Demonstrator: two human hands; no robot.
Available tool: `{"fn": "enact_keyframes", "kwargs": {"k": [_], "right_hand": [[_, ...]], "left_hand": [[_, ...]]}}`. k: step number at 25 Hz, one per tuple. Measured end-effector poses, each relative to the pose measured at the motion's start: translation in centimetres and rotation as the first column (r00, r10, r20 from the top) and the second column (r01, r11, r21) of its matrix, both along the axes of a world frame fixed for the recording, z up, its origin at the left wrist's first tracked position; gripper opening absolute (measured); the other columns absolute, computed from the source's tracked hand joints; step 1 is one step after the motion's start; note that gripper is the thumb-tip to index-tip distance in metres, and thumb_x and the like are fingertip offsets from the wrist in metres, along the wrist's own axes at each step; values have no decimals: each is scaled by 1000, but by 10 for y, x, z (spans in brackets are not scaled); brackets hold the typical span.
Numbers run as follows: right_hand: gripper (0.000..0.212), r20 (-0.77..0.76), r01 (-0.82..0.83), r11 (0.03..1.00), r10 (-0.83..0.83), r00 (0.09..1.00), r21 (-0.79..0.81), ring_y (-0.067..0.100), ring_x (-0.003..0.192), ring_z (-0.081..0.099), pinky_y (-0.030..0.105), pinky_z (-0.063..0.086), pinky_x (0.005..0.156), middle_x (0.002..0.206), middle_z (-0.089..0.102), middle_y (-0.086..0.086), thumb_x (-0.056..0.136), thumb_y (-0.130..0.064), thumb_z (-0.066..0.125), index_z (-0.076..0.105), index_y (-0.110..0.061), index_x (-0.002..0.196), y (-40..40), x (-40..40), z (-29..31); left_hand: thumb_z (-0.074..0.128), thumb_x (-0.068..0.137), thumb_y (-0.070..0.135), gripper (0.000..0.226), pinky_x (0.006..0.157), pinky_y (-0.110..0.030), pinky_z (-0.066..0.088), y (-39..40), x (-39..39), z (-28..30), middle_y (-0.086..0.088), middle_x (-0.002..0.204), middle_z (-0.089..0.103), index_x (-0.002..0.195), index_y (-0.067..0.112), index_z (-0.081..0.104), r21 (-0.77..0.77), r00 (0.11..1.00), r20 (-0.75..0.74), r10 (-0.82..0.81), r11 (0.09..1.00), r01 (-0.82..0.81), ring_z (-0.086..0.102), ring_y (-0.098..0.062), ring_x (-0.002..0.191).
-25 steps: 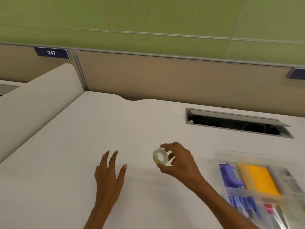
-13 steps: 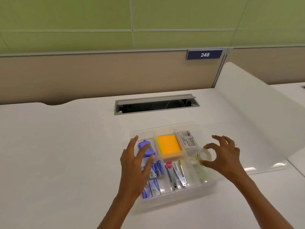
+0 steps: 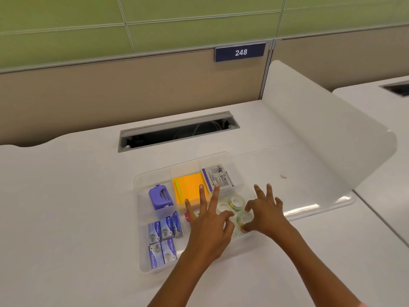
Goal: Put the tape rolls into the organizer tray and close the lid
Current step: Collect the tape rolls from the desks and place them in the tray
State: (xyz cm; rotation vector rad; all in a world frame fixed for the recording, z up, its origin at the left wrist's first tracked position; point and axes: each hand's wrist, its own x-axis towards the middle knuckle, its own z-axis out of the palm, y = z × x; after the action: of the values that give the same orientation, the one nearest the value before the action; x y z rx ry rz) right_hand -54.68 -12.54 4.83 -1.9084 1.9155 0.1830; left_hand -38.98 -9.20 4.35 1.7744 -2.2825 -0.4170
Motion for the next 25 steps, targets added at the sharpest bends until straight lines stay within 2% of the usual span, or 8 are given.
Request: {"fn": "enact_keyframes", "kwargs": {"k": [2, 4, 7, 11, 15, 19, 25], "right_hand": [[56, 25, -2, 1000, 1, 1000, 4, 38, 143, -18, 58, 6, 115, 159, -3, 9, 69, -44, 74, 56, -24, 117, -1, -3, 2], [43, 72, -31, 993, 39, 997, -110, 36, 143, -19, 60, 6, 114, 159, -3, 7, 76, -37, 70, 56, -31, 117, -1, -4, 2], [31, 15, -173, 953, 182, 983, -248, 33, 140, -28, 61, -2, 114, 159, -9, 3, 84, -21, 64, 62, -37, 110, 0, -2, 1], [28, 9, -191, 956, 198, 980, -220, 27, 130, -39, 59, -7, 114, 158, -13, -1, 85, -14, 62, 67, -34, 104, 2, -5, -4], [27, 16, -186, 957, 195, 981, -222, 26, 131, -38, 58, -7, 115, 158, -13, -2, 85, -14, 61, 67, -32, 103, 3, -7, -3], [35, 6, -197, 948, 205, 979, -248, 27, 130, -39, 59, -6, 114, 158, -16, 0, 86, -11, 58, 64, -36, 110, 3, -4, -2], [29, 49, -198, 942, 219, 975, -270, 24, 129, -40, 59, -9, 114, 157, -15, -3, 86, -14, 60, 66, -35, 106, 5, -7, -5]], "left_hand": [[32, 91, 42, 35, 105, -63, -23, -4, -6, -4, 7, 152, -21, 117, 37, 55, 9, 996, 84, 0, 1000, -1, -42, -27, 128], [33, 91, 41, 33, 103, -65, -24, -6, -10, -7, 8, 146, -27, 115, 37, 56, 25, 991, 133, 1, 1000, -4, -43, -30, 127], [35, 92, 42, 31, 104, -66, -23, -10, -14, -9, 11, 142, -30, 115, 40, 56, 67, 988, 156, 14, 997, -25, -44, -28, 127], [40, 91, 40, 28, 106, -63, -22, -10, -16, -7, 6, 152, -21, 109, 38, 61, 56, 988, 147, 36, 997, -45, -44, -26, 127], [41, 90, 37, 27, 108, -59, -22, -9, -16, -5, 3, 155, -15, 104, 35, 65, 90, 994, 100, 48, 994, -58, -45, -23, 126], [42, 91, 38, 27, 111, -59, -18, -9, -17, -6, 4, 155, -14, 104, 35, 64, 117, 994, 85, 69, 990, -79, -40, -24, 130], [42, 90, 37, 26, 112, -57, -17, -9, -16, -11, 4, 156, -10, 101, 34, 66, 88, 996, 46, 77, 993, -81, -38, -23, 132]]}}
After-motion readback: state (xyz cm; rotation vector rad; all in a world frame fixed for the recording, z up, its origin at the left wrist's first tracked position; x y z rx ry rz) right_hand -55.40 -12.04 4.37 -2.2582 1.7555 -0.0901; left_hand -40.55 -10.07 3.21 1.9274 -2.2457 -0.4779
